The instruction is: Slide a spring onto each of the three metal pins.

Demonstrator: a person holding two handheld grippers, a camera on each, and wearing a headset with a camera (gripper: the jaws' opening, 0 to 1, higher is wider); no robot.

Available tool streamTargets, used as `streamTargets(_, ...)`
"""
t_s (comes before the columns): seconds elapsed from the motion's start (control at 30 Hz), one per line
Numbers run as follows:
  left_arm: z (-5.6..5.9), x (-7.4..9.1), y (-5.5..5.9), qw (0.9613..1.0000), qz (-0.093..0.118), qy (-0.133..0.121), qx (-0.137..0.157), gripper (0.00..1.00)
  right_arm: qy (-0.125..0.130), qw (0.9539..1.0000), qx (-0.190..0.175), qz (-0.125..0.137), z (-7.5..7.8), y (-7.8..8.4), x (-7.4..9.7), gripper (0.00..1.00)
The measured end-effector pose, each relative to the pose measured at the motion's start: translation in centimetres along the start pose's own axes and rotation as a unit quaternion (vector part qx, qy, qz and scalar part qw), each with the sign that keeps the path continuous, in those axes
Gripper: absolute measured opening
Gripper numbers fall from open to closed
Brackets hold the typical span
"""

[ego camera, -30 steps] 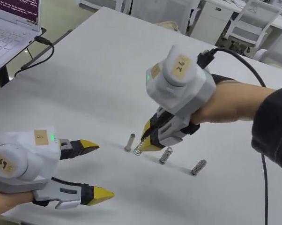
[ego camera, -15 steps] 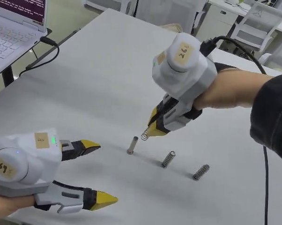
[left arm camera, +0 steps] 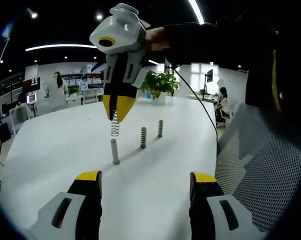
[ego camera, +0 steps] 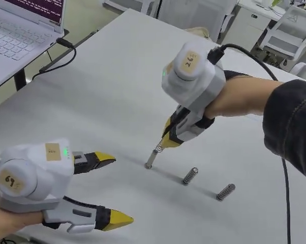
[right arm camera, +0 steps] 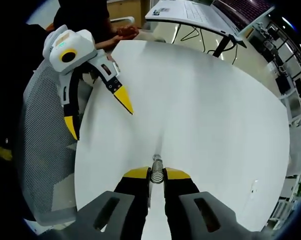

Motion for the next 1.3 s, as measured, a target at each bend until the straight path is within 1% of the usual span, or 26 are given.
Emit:
streamTargets(0.17,0.0,0.0,-0.1,1.0,0.001,0.002,0.0,0.67,-0.002,1.0,-0.002,0.0,0.1,-0.1,-0.2,0.08)
streamTargets(0.6,-0.1,0.1,0.1,1.0,-0.006,0.005,-0.001,0.64,-0.01,0.9999,-0.002,-0.006,0.1,-0.2,-0.8,0.08)
streamTargets(0.73,-0.1,0.2,0.0,1.0,-0.005,0.005,-0.001,0.63,-0.012,0.9999,0.0,-0.007,0.1,-0.2,-1.0,0.08)
streamTargets(0.93,-0.1,0.3,0.1,1.0,-0.004,0.003,0.001,0.63,-0.015,0.9998,0.001,-0.013,0.4,0.1,-2.0,0.08)
streamTargets(1.3,-0.1,0.3,0.1,1.0,-0.005,0.002,0.001,0.62,-0.019,0.9996,-0.01,-0.017,0.6,1.0,-3.5,0.08)
Point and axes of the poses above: the centre of the closed fingertips' face, and the gripper's own axes: x roughly backward along the fingers, z roughly to its right, y roughly out of its underside, the point moved 6 cm from there along x, roughly backward along the fingers, and after that the axes turned 8 degrees about z, right-handed, at the moved point
